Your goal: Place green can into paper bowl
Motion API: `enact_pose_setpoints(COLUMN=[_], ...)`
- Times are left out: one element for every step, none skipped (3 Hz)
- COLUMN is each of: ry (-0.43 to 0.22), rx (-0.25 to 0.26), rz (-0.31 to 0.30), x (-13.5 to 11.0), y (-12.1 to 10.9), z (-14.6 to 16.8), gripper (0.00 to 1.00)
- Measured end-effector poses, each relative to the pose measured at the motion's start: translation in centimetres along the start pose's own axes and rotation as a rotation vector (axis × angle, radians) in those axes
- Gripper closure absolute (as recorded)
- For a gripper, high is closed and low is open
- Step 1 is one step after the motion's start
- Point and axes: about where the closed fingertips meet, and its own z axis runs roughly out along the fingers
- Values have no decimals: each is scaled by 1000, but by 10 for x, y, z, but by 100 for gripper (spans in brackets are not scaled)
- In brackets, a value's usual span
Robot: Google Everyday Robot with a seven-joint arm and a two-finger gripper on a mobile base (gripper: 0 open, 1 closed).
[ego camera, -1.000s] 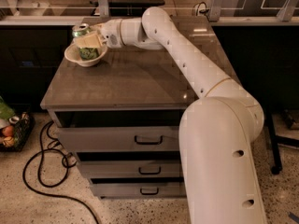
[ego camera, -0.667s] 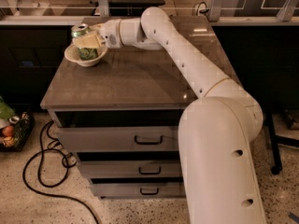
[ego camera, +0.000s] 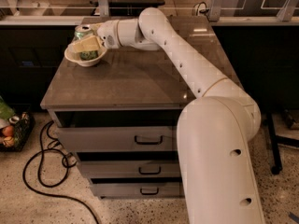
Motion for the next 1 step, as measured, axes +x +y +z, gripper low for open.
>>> enact_pose_setpoints(ry=[0], rx=[0], rz=[0], x=[0], y=[0], z=[0], gripper=[0])
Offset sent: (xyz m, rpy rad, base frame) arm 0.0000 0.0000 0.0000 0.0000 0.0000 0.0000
